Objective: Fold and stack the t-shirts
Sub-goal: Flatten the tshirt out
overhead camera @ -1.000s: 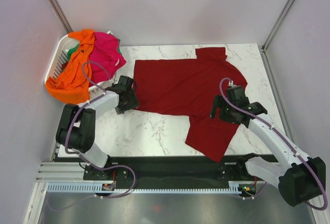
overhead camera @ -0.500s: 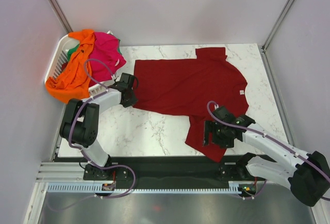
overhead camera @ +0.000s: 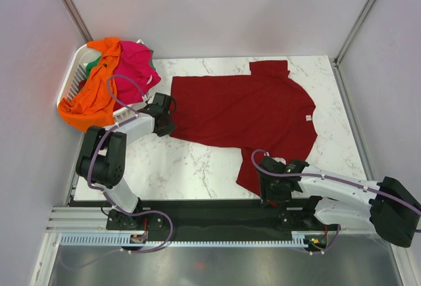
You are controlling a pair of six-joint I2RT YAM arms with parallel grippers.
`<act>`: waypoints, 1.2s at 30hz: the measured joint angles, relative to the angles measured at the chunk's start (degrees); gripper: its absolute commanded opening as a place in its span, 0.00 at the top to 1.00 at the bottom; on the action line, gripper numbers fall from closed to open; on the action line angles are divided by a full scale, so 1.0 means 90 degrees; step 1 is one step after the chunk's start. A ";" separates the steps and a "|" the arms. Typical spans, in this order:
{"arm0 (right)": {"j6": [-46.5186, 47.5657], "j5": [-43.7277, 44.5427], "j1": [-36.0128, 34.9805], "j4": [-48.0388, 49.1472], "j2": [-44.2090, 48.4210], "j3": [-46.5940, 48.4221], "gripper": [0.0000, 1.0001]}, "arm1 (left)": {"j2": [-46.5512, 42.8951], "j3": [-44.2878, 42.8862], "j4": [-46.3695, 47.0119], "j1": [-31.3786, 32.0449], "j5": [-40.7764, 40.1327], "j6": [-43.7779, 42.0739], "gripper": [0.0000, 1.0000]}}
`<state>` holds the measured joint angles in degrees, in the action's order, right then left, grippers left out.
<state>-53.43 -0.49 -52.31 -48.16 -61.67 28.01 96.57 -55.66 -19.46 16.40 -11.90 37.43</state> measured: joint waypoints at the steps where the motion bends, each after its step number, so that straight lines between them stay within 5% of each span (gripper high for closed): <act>1: -0.0032 0.0075 -0.0027 0.0056 -0.0087 0.0000 0.37 | 0.0000 0.0000 0.0002 0.0000 0.0000 0.0000 0.98; 6: -0.0049 0.0617 -0.0039 0.0155 -0.0430 0.0017 0.28 | -0.0070 0.0075 0.0029 0.0000 0.0005 0.0000 0.98; 9: -0.0029 0.0814 -0.0041 0.0104 -0.0712 0.0153 0.32 | -0.0083 0.0085 0.0036 0.0000 0.0010 0.0000 0.98; 13: 0.0053 0.0767 -0.0039 0.0124 -0.0959 0.0316 0.55 | -0.0083 0.0085 0.0036 0.0000 0.0012 -0.0005 0.98; 18: 0.0192 0.0780 -0.0034 0.0109 -0.0996 0.0345 1.00 | -0.0121 0.0141 0.0044 0.0000 0.0012 -0.0044 0.98; 26: 0.0350 0.0767 0.0000 0.0002 -0.0843 0.0401 1.00 | -0.0384 0.0355 -0.0061 0.0000 0.0114 -0.0041 0.98; 36: 0.0398 0.1277 0.0063 -0.0850 0.0398 0.1717 1.00 | -0.2089 0.0984 -0.0877 0.0000 0.0226 -0.0039 0.98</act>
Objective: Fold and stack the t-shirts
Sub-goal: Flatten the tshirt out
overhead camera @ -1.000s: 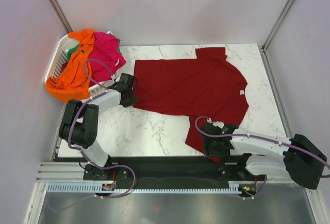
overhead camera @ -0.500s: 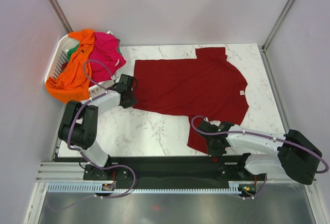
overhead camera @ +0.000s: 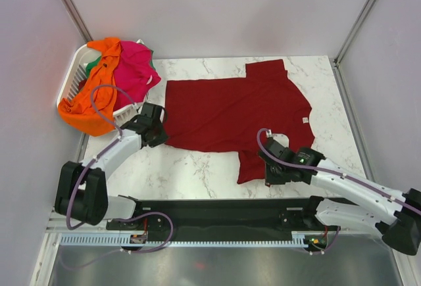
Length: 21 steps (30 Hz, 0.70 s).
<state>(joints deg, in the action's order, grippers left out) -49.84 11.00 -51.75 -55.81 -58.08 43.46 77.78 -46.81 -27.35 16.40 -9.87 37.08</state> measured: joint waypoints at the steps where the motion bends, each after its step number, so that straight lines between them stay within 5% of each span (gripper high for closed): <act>1: -0.0010 0.0075 0.0000 -0.0163 0.0112 0.0160 1.00 | -0.0129 0.0056 -0.0085 0.0000 0.0000 0.0000 0.98; 11: -0.0051 0.0719 0.0041 -0.1020 0.0272 0.0823 1.00 | -0.0440 0.0240 -0.0578 0.0000 0.0262 -0.0002 0.98; 21: 0.0797 0.1787 0.0724 -0.0738 -0.1192 0.3354 1.00 | 0.0121 -0.0515 -0.1008 -0.0083 0.0498 -0.0124 0.98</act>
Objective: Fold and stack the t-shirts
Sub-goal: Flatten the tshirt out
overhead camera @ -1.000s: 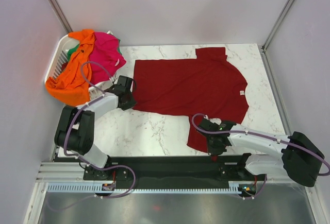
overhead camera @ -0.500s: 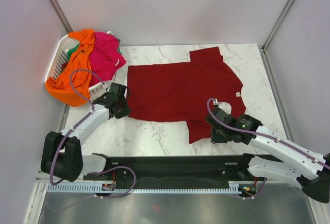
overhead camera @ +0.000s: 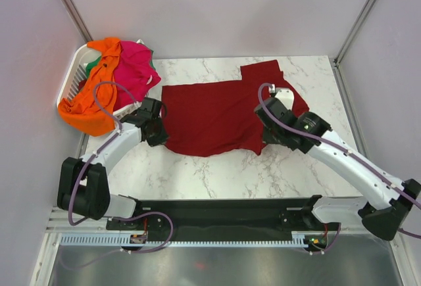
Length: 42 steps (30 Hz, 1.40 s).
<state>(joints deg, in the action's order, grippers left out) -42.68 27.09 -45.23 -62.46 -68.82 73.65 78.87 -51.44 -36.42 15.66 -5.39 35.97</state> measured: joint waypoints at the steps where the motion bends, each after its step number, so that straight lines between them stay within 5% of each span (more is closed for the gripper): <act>1: 0.0117 0.0005 0.0112 0.0080 -0.0141 0.0114 1.00 | 0.0075 -0.0085 -0.0019 -0.0027 0.0027 -0.0034 0.98; 14: 0.1707 0.0019 0.1719 0.1086 -0.2392 0.1345 1.00 | 0.0797 -0.1061 -0.0265 -0.0918 0.0685 -0.0515 0.96; 25: 0.2448 0.0007 0.2276 0.1605 -0.3774 0.2375 1.00 | 0.2103 -0.2127 -0.0418 -0.1183 0.1107 -0.0838 0.68; 29: 0.2586 0.0044 0.2628 0.1702 -0.4323 0.2555 1.00 | 0.2732 -0.2795 -0.0454 -0.1146 0.1248 -0.0971 0.38; 30: 0.2603 0.0039 0.2737 0.1712 -0.4452 0.2594 1.00 | 0.2817 -0.2900 -0.0461 -0.1139 0.1239 -0.0981 0.22; 32: 0.2628 0.0032 0.2946 0.1729 -0.4694 0.2664 1.00 | 0.2856 -0.2982 -0.0495 -0.1090 0.1158 -0.0981 0.14; 42: 0.2671 -0.0202 0.3526 0.1853 -0.5469 0.3024 1.00 | 0.1814 -0.2470 -0.0855 -0.0466 0.0063 -0.0954 0.21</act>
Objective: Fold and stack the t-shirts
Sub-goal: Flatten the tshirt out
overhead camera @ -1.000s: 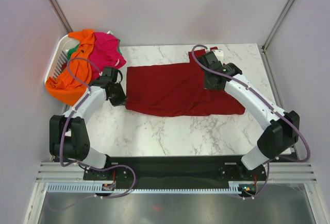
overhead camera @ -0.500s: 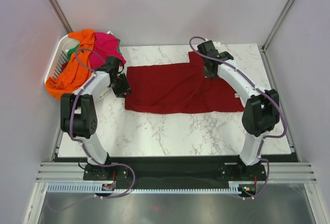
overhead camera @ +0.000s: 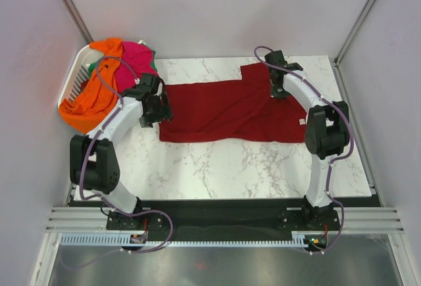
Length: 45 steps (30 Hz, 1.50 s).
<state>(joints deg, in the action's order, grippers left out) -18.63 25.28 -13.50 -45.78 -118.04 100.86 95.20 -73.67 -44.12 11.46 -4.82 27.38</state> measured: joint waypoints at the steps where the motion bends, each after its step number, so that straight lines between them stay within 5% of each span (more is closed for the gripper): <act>1: 0.0005 -0.0005 -0.0005 0.0005 0.0000 0.0000 1.00 | -0.0202 0.0095 -0.0005 0.0027 -0.0109 0.0012 0.21; 6: 0.0051 -0.0019 0.0019 0.0046 -0.0168 0.0231 1.00 | -0.0799 0.0359 0.0000 0.0325 -0.0682 0.0083 0.18; 17: 0.0051 -0.0379 0.0338 0.0129 -0.0629 0.0427 1.00 | 0.0233 0.0199 0.0109 0.0673 -0.0962 0.0187 0.25; 22: 0.0061 -0.0520 0.0308 0.0138 -0.0627 0.0350 1.00 | 0.0522 0.0194 0.0143 0.0794 -0.1027 0.0306 0.50; 26: 0.0090 -0.0549 0.0306 0.0158 -0.0612 0.0284 1.00 | 0.0874 0.0192 0.0192 0.0821 -0.1129 0.0376 0.98; 34: 0.0075 -0.0835 0.0308 0.0180 -0.0070 -0.0323 1.00 | 0.0804 -0.0034 -0.0046 0.0855 -0.1022 0.0316 0.98; 43: -0.0019 -0.1360 0.0287 0.0131 0.2409 -0.1751 1.00 | -0.0515 -0.0814 -0.0882 0.0886 -0.0381 -0.0051 0.89; 44: -0.0039 -0.1421 0.0267 0.0131 0.2705 -0.1899 1.00 | -0.0629 -0.0804 -0.0933 0.0891 -0.0335 -0.0058 0.74; 45: -0.0068 -0.1462 0.0260 0.0114 0.2965 -0.2016 1.00 | -0.0765 -0.0765 -0.0969 0.0894 -0.0226 -0.0112 0.72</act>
<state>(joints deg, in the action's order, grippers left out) -19.25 12.12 -11.16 -44.75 -91.35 82.72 88.31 -80.55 -52.84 19.51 -6.85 26.37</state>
